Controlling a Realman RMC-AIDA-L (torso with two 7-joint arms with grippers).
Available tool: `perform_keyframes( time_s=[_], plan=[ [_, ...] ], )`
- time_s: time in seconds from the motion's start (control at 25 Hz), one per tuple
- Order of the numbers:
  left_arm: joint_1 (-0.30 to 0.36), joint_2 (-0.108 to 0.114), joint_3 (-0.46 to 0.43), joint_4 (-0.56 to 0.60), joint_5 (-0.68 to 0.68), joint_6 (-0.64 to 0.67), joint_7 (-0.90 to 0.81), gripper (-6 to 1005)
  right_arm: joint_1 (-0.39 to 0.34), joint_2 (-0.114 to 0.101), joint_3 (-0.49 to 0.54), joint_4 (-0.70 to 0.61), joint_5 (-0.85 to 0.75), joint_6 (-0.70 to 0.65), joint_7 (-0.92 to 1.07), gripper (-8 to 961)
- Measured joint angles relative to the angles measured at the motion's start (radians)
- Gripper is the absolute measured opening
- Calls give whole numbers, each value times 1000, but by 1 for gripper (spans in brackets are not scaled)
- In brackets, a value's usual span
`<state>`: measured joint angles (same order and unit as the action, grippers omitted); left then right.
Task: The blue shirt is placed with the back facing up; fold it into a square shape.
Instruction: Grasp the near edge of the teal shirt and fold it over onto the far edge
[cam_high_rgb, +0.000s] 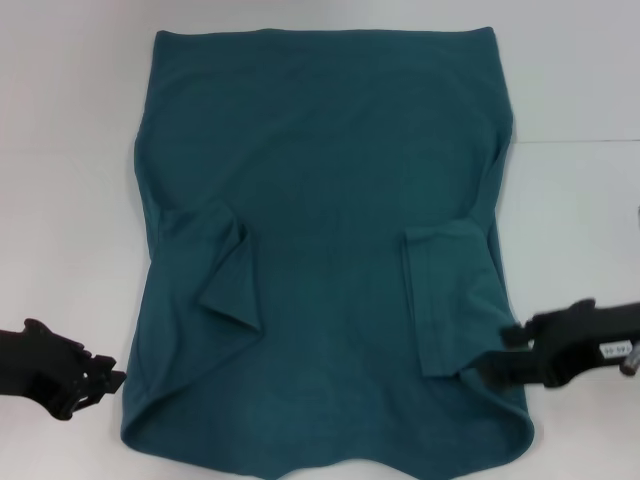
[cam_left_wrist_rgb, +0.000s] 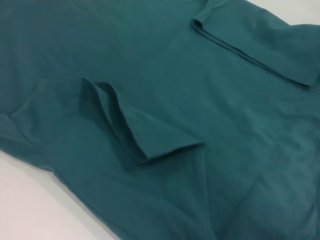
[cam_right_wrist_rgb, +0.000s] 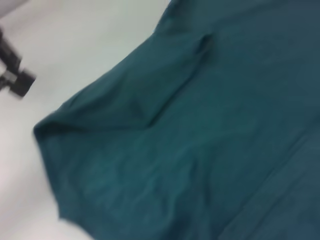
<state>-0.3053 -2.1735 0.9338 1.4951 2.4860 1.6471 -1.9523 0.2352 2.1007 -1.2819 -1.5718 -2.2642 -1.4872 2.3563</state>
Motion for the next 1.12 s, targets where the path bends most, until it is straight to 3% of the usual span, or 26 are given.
perform_keyframes(
  time_s=[0.2, 0.4, 0.84, 1.12],
  plan=[
    [2, 0, -1, -13, 1, -30, 19, 172, -7, -1, 47, -33, -3, 27, 60, 524],
    [1, -1, -1, -23, 1, -52, 28, 173, 4, -3, 83, -15, -11, 55, 85, 616],
    [-3, 0, -9, -63, -34, -78, 33, 172, 89, -5, 51, 66, -169, 66, 135, 613],
    [3, 1, -70, -57, -223, -78, 104, 169, 127, -4, 33, 112, -231, 48, 141, 612]
  ],
)
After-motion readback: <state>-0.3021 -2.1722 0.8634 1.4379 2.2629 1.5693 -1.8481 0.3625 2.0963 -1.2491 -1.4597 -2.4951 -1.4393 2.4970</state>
